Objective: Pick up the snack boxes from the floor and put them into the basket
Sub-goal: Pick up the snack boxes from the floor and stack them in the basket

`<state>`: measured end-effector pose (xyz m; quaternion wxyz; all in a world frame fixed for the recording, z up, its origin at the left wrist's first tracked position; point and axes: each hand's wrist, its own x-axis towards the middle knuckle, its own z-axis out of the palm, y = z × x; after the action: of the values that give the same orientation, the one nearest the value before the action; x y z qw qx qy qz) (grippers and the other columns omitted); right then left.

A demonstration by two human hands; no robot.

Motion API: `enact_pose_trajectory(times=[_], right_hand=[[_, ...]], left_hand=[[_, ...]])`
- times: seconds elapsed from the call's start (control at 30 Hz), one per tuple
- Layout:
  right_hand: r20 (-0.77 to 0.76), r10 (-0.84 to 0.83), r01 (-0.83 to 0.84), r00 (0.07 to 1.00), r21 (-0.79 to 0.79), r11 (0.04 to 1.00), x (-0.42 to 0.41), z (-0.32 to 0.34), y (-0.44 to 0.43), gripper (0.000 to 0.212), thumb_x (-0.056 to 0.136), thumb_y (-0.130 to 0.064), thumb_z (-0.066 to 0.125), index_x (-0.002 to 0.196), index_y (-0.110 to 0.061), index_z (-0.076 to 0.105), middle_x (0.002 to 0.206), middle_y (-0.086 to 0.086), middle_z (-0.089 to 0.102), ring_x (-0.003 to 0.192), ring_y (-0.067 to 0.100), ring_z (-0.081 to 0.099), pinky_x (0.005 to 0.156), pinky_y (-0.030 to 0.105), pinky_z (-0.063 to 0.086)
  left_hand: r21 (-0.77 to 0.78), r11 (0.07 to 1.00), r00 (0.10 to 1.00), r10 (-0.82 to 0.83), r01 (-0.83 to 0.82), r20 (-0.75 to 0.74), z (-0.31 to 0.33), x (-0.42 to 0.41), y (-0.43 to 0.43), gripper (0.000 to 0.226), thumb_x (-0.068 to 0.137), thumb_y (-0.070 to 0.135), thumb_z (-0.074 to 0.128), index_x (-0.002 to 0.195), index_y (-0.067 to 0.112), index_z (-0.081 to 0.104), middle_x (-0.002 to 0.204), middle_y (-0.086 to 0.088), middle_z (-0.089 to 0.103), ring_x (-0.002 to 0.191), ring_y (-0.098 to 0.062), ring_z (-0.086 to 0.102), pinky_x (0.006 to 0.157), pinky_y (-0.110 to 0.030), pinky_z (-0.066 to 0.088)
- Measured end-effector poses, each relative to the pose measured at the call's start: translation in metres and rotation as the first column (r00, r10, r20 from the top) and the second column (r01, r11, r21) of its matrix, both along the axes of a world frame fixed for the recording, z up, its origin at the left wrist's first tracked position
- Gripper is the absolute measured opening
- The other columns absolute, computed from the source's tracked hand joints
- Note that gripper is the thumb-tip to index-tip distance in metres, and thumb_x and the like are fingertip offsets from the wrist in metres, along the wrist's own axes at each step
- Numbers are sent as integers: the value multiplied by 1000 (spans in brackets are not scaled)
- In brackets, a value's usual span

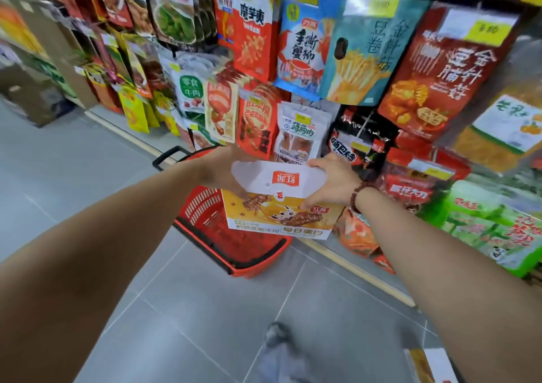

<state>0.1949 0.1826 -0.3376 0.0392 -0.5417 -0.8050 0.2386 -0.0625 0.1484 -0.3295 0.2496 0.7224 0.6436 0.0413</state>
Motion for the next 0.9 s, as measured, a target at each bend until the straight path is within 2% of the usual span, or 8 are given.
enact_pose_trajectory(times=[0.17, 0.37, 0.43, 0.53, 0.7, 0.8, 0.9], right_hand=[[12, 47, -46, 999, -17, 999, -39, -14, 64, 104, 48, -46, 89, 138, -23, 43, 126, 6, 39, 124, 26, 30, 102, 36, 33], [24, 55, -53, 998, -64, 997, -91, -33, 120, 107, 42, -53, 88, 136, -26, 44, 130, 5, 36, 128, 28, 26, 107, 42, 33], [21, 25, -23, 999, -84, 996, -111, -46, 131, 108, 38, -55, 87, 134, -27, 45, 134, 6, 34, 132, 30, 23, 108, 45, 32], [9, -26, 27, 1000, -124, 992, -143, -70, 146, 107, 45, -49, 89, 138, -25, 42, 148, 8, 25, 140, 30, 16, 112, 45, 28], [112, -128, 147, 985, -176, 973, -206, -105, 157, 97, 52, -49, 86, 135, -26, 42, 138, 4, 34, 136, 28, 24, 106, 39, 32], [147, -195, 227, 970, -249, 942, -237, -122, 161, 96, 58, -47, 84, 139, -23, 38, 142, 5, 31, 136, 28, 24, 104, 42, 35], [142, -256, 285, 956, -250, 926, -260, -143, 167, 99, 53, -49, 85, 137, -26, 39, 137, 5, 32, 133, 30, 26, 98, 45, 43]], left_hand=[[-16, 999, 995, 34, -36, -96, -7, -29, 53, 98, 59, 44, 85, 142, 24, 36, 147, 0, 39, 135, -21, 35, 110, -38, 29], [-69, 997, 990, 30, -40, -140, -13, -76, 105, 101, 61, 42, 85, 145, 26, 31, 148, 0, 38, 135, -22, 35, 108, -34, 28], [-106, 994, 984, -5, -15, -179, -20, -95, 123, 101, 62, 43, 84, 145, 28, 29, 149, 2, 36, 135, -22, 34, 108, -32, 28], [-156, 987, 980, -58, 28, -192, -44, -125, 152, 105, 59, 48, 84, 146, 29, 27, 148, 3, 36, 134, -22, 33, 106, -30, 28], [-248, 961, 970, -172, 126, -172, -93, -184, 201, 107, 58, 49, 84, 146, 27, 27, 150, 2, 33, 136, -22, 30, 108, -35, 29], [-308, 930, 959, -252, 202, -130, -112, -215, 225, 107, 58, 48, 85, 146, 27, 28, 149, 1, 33, 136, -22, 30, 107, -35, 30], [-309, 912, 944, -315, 271, -101, -128, -233, 241, 105, 61, 41, 85, 146, 25, 27, 149, 0, 33, 136, -23, 30, 108, -34, 28]])
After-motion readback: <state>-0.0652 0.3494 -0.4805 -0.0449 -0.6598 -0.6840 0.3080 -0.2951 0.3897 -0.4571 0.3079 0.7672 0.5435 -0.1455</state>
